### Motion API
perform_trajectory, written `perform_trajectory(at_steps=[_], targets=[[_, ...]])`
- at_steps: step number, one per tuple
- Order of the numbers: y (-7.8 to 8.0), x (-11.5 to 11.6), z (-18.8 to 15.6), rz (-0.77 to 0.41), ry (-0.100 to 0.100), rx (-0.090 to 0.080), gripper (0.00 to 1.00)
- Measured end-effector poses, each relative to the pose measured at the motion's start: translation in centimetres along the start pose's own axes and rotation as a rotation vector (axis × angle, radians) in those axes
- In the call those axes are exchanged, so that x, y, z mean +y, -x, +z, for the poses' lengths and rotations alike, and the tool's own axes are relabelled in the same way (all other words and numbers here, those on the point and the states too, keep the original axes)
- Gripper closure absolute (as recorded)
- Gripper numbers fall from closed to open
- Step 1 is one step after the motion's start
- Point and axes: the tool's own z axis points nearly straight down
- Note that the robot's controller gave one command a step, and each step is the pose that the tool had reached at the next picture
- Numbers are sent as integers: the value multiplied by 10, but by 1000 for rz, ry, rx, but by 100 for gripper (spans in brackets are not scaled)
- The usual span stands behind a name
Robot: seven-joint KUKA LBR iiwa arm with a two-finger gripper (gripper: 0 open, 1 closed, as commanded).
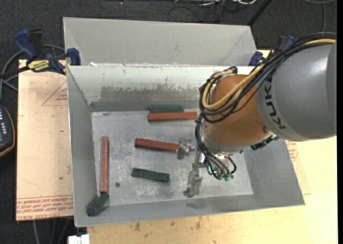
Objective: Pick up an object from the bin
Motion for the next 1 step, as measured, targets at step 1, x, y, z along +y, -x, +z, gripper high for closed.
perform_trajectory(at_steps=[1], targets=[[28,38,72,-57,1,-3,0]])
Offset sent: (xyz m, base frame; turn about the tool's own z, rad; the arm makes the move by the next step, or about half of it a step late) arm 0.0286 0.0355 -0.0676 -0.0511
